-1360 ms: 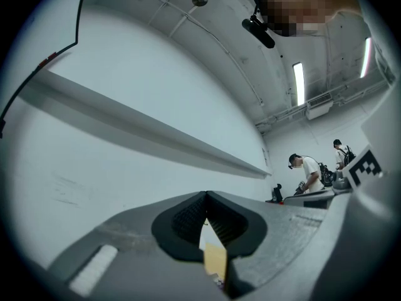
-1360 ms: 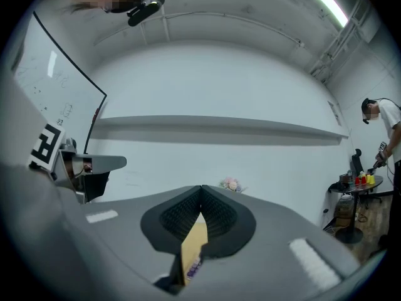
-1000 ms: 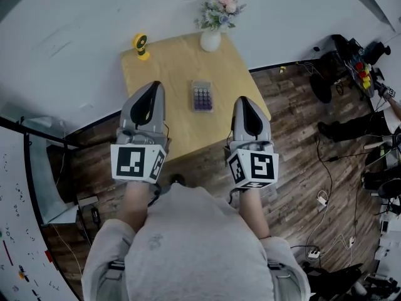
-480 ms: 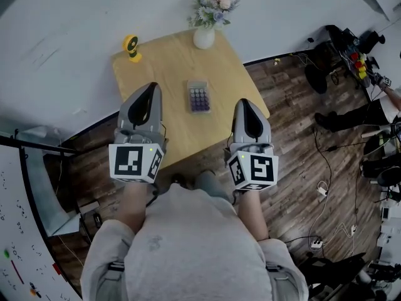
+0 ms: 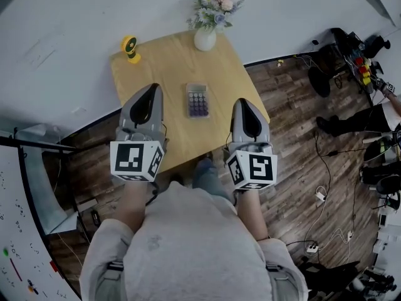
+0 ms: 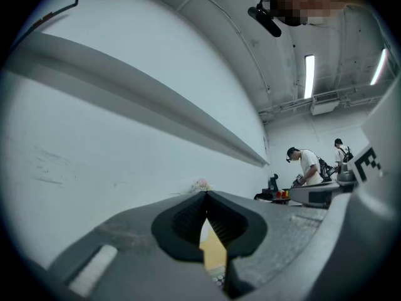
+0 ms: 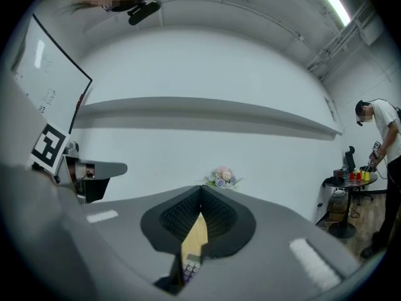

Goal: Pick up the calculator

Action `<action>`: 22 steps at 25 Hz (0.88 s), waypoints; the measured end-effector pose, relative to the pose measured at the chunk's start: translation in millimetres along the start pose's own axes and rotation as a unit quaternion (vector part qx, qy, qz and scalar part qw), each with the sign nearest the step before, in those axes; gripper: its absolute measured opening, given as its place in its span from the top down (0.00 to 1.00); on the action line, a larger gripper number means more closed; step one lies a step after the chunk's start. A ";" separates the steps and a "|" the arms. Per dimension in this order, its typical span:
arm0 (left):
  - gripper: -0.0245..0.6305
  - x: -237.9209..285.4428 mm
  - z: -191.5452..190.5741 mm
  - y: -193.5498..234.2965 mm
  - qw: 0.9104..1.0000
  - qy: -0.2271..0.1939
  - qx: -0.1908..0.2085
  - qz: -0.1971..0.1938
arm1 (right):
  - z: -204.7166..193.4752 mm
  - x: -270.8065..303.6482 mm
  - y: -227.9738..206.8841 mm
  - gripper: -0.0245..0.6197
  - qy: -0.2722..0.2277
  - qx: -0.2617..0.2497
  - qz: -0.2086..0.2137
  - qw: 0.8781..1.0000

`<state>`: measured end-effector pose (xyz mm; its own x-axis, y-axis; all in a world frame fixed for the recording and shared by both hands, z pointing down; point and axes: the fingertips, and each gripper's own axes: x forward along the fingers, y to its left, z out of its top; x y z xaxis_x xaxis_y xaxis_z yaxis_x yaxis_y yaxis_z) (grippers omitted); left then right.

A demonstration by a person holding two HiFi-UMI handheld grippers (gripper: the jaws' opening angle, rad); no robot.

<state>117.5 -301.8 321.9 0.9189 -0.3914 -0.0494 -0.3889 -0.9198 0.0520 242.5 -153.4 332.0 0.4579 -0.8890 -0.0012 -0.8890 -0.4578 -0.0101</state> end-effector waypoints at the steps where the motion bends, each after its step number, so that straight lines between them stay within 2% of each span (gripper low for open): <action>1: 0.95 4.4 -1.1 1.4 1.000 0.003 0.001 0.004 | 0.7 5.9 -1.9 0.96 0.000 0.000 0.004 1.000; 13: 0.95 62.7 -17.0 7.1 0.998 0.031 -0.015 0.046 | -1.1 78.3 -31.3 0.96 0.012 0.001 0.073 0.997; 22: 0.94 92.4 -50.4 4.7 0.994 0.070 -0.037 0.076 | -29.5 125.4 -41.4 0.96 0.057 0.000 0.147 0.987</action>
<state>203.9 -340.8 367.9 0.8526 -0.5123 0.1031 -0.5220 -0.8443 0.1213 336.4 -246.1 361.8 0.1755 -0.9784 0.1093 -0.9835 -0.1793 -0.0255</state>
